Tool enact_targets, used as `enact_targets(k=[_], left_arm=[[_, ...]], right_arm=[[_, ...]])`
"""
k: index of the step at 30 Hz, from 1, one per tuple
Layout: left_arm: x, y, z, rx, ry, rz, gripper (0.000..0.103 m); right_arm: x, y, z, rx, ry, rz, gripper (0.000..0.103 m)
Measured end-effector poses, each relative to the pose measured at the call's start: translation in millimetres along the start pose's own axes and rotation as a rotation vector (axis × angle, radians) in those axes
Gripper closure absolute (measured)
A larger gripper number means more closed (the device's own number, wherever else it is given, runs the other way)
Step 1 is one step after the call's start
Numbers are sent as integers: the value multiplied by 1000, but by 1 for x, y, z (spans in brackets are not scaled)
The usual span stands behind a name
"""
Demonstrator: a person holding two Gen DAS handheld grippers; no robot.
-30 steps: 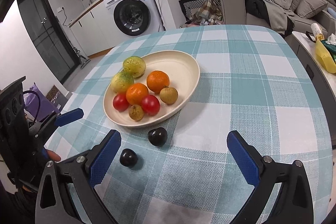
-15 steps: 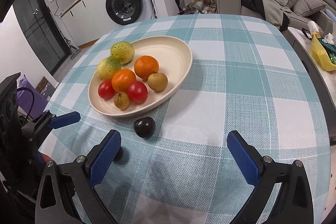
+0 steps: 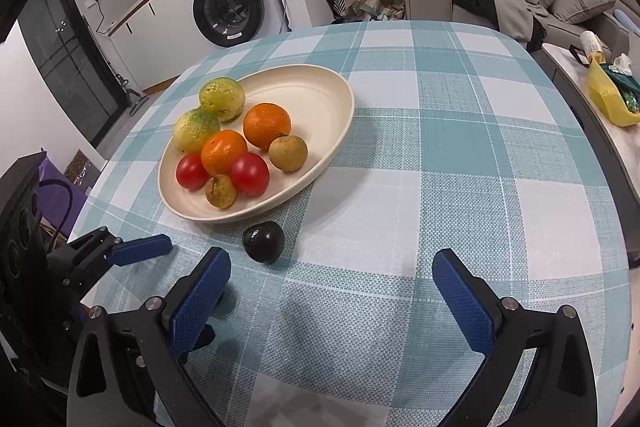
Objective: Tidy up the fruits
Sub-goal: 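Grasp a dark plum with the left tool while the right tool approaches the other plum, then close the right tool around the other dark plum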
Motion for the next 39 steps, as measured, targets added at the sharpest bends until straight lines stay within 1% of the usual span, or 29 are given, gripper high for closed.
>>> enact_targets(k=[6,9,10,12,15,17,20,22,23,26,28,31,36,39], left_arm=[[0,13,-2,0,15,57,40],[1,18,-2,-11,18,69,43],[2,19,-3,-15,21,73,47],[2,21,-3,-18,23,78,49],[3,22,-4,-24,26,82,56],[3,22,-4,-26,27,79,58],[4,20,-4,-34,28,72,65],[4,17,-4,-41,27,61,75],[4,16,-5,-52,27,55,79],[4,12,-5,-71,26,40,80],[4,10,-8,-72,40,35,80],[3,4,-14,-66,65,31,80],[6,-20,-25,-49,105,-22,80],[9,-31,-33,-32,130,-36,80]], right_arm=[[0,1,1,-7,-3,13,0],[0,3,1,-9,-4,20,0],[1,3,1,-10,-3,23,0],[1,4,-1,-6,0,31,0],[2,3,-3,27,10,46,0],[2,2,-3,22,10,42,0],[2,2,-2,23,5,43,0],[2,1,0,20,0,43,0],[1,1,0,20,-2,43,0],[1,1,1,18,-4,41,0],[1,1,1,19,-3,42,0],[1,3,2,6,-7,42,0],[-1,2,5,1,-13,32,0],[-2,-3,7,-41,-25,-19,0]])
Point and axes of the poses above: each gripper's, at about its wrist camera, not at the fingertips, and z roughly the way its jaws point, y to its right, x to its top, the point moved 4 cm from there along z, roughly the way its jaws point, and after that the axes turned 13 degrees about x, right-handed, at the moved point
